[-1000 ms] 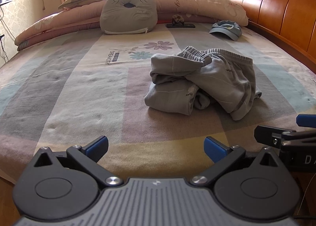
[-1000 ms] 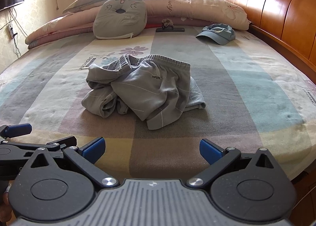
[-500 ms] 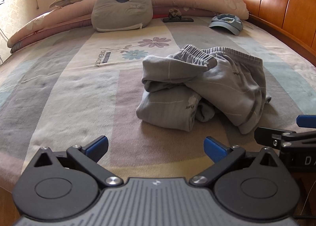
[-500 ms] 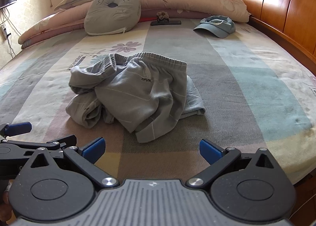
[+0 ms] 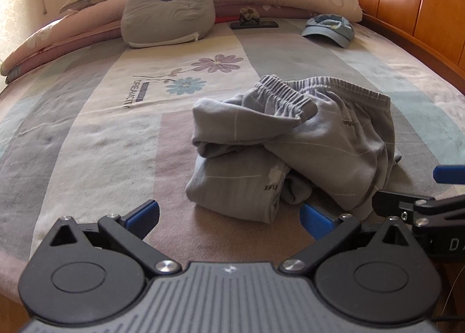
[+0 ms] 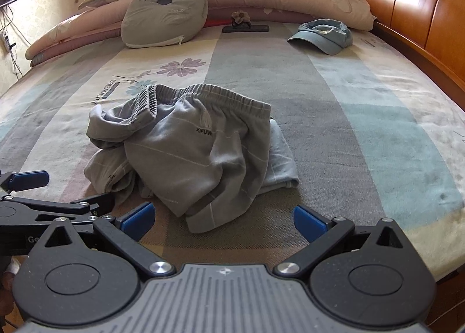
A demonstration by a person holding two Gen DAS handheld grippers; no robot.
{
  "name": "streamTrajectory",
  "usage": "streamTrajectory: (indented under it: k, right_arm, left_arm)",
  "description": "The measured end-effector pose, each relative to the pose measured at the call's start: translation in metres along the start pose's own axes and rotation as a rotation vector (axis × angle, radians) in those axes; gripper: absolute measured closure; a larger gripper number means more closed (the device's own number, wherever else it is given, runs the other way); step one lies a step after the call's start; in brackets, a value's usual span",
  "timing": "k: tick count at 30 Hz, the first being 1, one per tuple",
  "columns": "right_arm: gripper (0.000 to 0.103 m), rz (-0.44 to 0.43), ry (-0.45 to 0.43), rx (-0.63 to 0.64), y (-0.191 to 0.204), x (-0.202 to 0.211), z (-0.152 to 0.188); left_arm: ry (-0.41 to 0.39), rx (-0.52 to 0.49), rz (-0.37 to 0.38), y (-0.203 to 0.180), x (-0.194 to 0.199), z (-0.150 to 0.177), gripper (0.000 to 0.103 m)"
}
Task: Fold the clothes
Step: 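Grasp the sweatpants waistband with the right gripper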
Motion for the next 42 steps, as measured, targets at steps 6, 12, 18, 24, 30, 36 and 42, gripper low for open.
streamTrajectory:
  k: [6,12,18,24,30,36,42]
  right_arm:
    - [0.0,-0.027,0.007,0.018,-0.007,-0.007,-0.016]
    - [0.0,-0.031,0.048,0.021,-0.016,-0.024,-0.035]
    - [0.0,-0.044,0.086,0.043,-0.022,-0.045,-0.052]
    - [0.0,-0.07,0.103,0.046,-0.025,-0.061,-0.076]
    - [0.0,-0.148,0.115,0.04,-0.021,-0.079,-0.096]
    - [0.0,-0.226,0.151,0.029,-0.02,-0.086,-0.099]
    - [0.0,-0.303,0.186,0.019,-0.021,-0.091,-0.1]
  left_arm:
    - [0.006,-0.037,-0.02,0.005,-0.012,-0.018,0.001]
    - [0.052,-0.063,-0.043,0.016,-0.032,-0.033,0.001]
    - [0.091,-0.117,-0.029,0.018,-0.05,-0.047,0.001]
    - [0.095,-0.09,-0.051,0.036,-0.064,-0.076,0.001]
    - [0.112,-0.102,-0.078,0.05,-0.084,-0.094,0.001]
    - [0.134,-0.109,-0.046,0.052,-0.092,-0.097,0.001]
    - [0.167,-0.096,0.002,0.046,-0.092,-0.088,0.001]
Point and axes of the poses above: each gripper's, at about its wrist camera, not at the fingertips, and x roughly against the way its jaws point, y to its left, z to its underside, the point moved 7 cm from there along -x, roughly the way its jaws point, and after that the axes turned 10 degrees about -y, right-handed, at the moved point
